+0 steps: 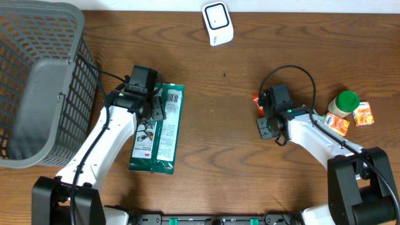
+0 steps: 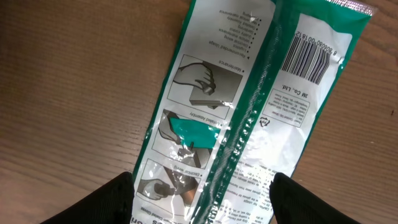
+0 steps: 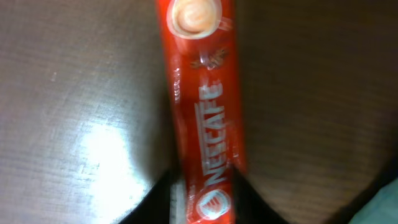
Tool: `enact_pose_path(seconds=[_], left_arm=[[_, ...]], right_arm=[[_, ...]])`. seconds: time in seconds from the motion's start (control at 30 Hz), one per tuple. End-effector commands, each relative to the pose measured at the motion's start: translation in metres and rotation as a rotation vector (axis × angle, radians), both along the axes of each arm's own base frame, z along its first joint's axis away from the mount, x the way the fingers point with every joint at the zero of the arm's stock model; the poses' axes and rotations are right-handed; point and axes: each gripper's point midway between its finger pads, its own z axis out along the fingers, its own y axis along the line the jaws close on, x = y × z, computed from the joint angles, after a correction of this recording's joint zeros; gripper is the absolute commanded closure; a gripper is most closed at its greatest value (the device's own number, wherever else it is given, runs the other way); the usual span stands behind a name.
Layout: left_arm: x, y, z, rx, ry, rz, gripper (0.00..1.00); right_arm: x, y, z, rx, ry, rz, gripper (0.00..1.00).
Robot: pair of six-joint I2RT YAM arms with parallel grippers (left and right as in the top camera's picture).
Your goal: Scan the item barcode
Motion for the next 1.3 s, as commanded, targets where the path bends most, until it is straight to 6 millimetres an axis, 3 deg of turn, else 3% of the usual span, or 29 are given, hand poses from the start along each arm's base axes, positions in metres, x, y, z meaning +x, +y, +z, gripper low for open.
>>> enact_pose_path(seconds=[0.0, 0.07, 0.27, 0.47, 0.57, 0.67, 0.73, 0.97, 1.03, 1.13, 1.27], left_arm=[[0.0, 0.004, -0.001, 0.017, 0.002, 0.007, 0.29], [0.0, 0.004, 0.0, 0.017, 0.002, 0.007, 0.29], [0.001, 0.004, 0.0, 0.017, 0.001, 0.007, 0.29], [0.0, 0.004, -0.001, 0.017, 0.002, 0.007, 0.29], [0.001, 0.004, 0.0, 0.017, 0.001, 0.007, 0.29], [0.0, 0.004, -0.001, 0.017, 0.002, 0.007, 0.29], [0.001, 0.004, 0.0, 0.017, 0.001, 0.007, 0.29], [0.001, 0.004, 0.0, 0.017, 0.001, 0.007, 0.28], [0.0, 0.004, -0.001, 0.017, 0.002, 0.007, 0.29], [0.0, 0.004, -0.001, 0.017, 0.002, 0.007, 0.29], [0.001, 0.004, 0.0, 0.017, 0.001, 0.007, 0.28]], right_arm=[[-0.014, -0.002, -0.017, 0.003, 0.036, 0.004, 0.93], [-0.014, -0.002, -0.017, 0.004, 0.035, 0.004, 0.97], [-0.013, -0.001, -0.016, 0.009, 0.028, 0.005, 0.94], [0.002, 0.003, 0.001, 0.02, -0.014, 0.005, 0.65], [0.012, 0.005, 0.015, 0.029, -0.052, 0.006, 0.32], [0.014, 0.006, 0.02, 0.031, -0.06, 0.006, 0.22], [0.009, 0.005, 0.018, 0.026, -0.04, 0.006, 0.01], [-0.003, 0.001, 0.013, -0.018, 0.01, 0.107, 0.01], [-0.004, 0.001, 0.01, -0.019, 0.01, 0.112, 0.09], [-0.006, 0.0, 0.004, -0.017, 0.005, 0.112, 0.36], [-0.01, 0.001, 0.0, -0.012, 0.013, 0.115, 0.59]])
